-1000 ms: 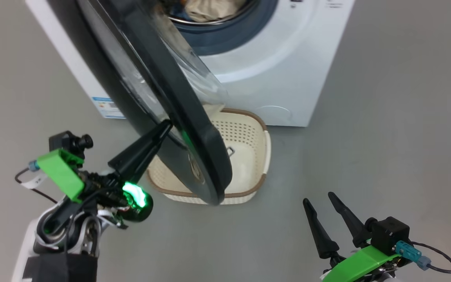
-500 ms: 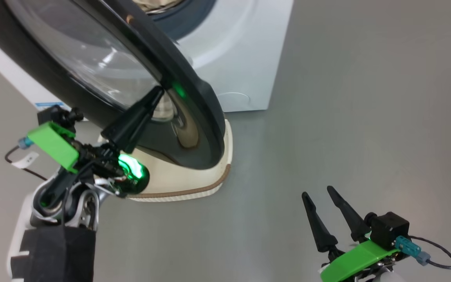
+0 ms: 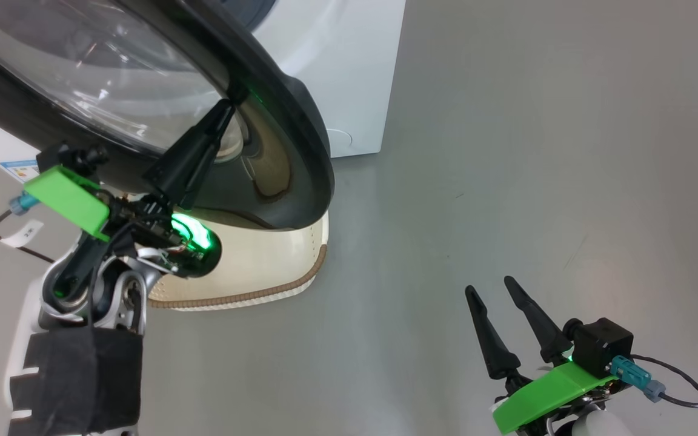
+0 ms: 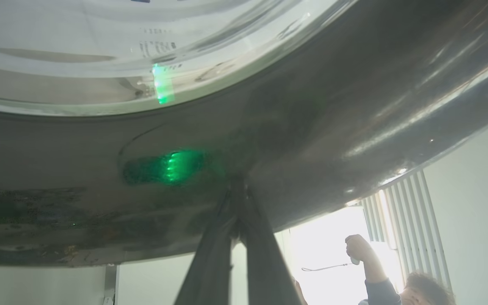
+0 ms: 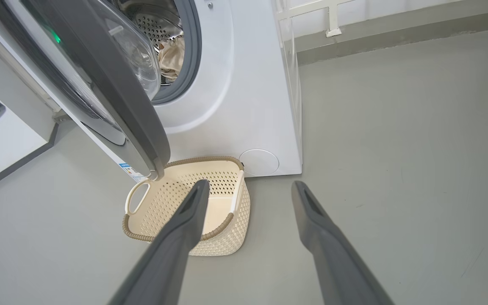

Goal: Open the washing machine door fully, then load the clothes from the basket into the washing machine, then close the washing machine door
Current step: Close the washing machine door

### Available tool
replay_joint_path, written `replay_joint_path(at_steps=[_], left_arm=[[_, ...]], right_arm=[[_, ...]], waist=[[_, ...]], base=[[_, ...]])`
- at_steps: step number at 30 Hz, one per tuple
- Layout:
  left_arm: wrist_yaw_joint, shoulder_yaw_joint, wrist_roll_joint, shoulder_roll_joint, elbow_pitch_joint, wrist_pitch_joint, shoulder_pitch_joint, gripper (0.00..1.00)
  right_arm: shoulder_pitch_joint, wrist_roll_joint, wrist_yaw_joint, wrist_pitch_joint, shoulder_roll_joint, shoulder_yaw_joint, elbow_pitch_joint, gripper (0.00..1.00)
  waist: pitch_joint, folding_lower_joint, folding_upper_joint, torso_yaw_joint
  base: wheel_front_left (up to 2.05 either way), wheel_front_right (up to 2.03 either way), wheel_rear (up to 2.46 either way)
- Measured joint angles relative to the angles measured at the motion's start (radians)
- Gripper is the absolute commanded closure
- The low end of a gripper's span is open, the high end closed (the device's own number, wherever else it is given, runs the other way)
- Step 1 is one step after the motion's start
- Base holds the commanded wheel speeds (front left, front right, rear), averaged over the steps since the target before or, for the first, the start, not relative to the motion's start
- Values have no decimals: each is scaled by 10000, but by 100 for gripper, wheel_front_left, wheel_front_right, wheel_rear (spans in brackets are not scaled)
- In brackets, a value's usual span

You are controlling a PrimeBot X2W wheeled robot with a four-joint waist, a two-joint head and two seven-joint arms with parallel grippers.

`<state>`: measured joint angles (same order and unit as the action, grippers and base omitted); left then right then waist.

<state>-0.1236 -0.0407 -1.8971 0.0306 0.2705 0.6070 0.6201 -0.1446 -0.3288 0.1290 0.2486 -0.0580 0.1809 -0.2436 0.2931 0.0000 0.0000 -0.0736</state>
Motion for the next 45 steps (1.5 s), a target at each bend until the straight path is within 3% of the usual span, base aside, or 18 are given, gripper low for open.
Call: replay_joint_path(at_steps=[14,32,45], left_arm=[[0,330,192,-79,159,-631,-160,100],[0,1103,928,-77,88,-1574,-2094,100],[0,1563,1985,-69,-234,-3235,-3287,100]], right_arm=[[2,-2,0,2,4,-59,-4,0],[462,-439,0,12,6,33,-215,0],[814,-543,0,12,19,65,-209,0]], waist=[[-423,0,0,413],[-1942,-1,0,1145],[-2619,0,1,1400]], base=[[0,0,0],[0,0,0],[0,0,0]])
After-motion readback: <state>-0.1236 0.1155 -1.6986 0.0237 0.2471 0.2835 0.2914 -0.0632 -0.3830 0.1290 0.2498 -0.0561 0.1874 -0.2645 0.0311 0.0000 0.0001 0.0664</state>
